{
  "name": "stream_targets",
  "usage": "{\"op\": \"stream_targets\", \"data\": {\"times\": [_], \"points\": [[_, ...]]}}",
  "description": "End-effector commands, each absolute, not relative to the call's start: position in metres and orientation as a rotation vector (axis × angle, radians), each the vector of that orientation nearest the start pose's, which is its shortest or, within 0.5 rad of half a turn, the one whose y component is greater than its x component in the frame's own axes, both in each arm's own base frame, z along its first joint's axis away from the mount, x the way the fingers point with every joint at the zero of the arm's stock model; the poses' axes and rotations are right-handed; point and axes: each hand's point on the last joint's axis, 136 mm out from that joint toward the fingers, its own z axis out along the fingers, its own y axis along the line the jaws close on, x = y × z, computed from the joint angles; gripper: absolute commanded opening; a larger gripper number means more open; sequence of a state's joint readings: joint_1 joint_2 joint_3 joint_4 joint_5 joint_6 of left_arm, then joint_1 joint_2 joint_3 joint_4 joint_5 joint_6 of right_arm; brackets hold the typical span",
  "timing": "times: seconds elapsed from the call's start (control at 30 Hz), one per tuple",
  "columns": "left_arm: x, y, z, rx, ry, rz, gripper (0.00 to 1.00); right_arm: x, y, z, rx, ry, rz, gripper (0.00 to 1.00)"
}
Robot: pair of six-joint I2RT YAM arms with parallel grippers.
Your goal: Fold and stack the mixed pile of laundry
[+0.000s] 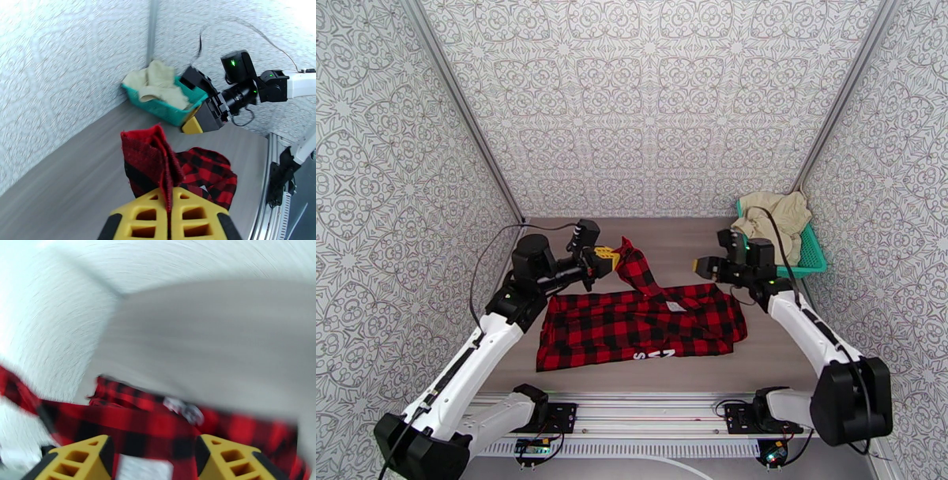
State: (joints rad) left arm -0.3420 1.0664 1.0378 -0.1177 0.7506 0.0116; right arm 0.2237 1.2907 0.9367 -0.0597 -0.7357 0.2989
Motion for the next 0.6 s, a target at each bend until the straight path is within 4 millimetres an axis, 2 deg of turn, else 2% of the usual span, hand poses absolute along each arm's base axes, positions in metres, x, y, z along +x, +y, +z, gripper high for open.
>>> {"op": "stream_targets", "data": {"times": [0.0, 0.17, 0.3, 0.4, 0.57], "points": [[0.269, -0.223, 0.380, 0.928, 1.438, -0.927, 0.00, 0.327, 0.239, 0.319, -0.878, 1.565, 0.986, 0.68], [0.273, -0.223, 0.390, 0.957, 1.405, -0.946, 0.00, 0.307, 0.279, 0.343, -1.135, 1.422, 1.060, 0.72], [0.284, -0.227, 0.395, 0.981, 1.387, -0.954, 0.00, 0.292, 0.303, 0.349, -1.241, 1.371, 1.139, 0.77], [0.291, -0.231, 0.399, 1.006, 1.368, -0.976, 0.00, 0.298, 0.314, 0.347, -1.266, 1.375, 1.102, 0.80], [0.301, -0.232, 0.405, 1.033, 1.339, -0.996, 0.00, 0.320, 0.322, 0.350, -1.263, 1.399, 1.058, 0.79]]}}
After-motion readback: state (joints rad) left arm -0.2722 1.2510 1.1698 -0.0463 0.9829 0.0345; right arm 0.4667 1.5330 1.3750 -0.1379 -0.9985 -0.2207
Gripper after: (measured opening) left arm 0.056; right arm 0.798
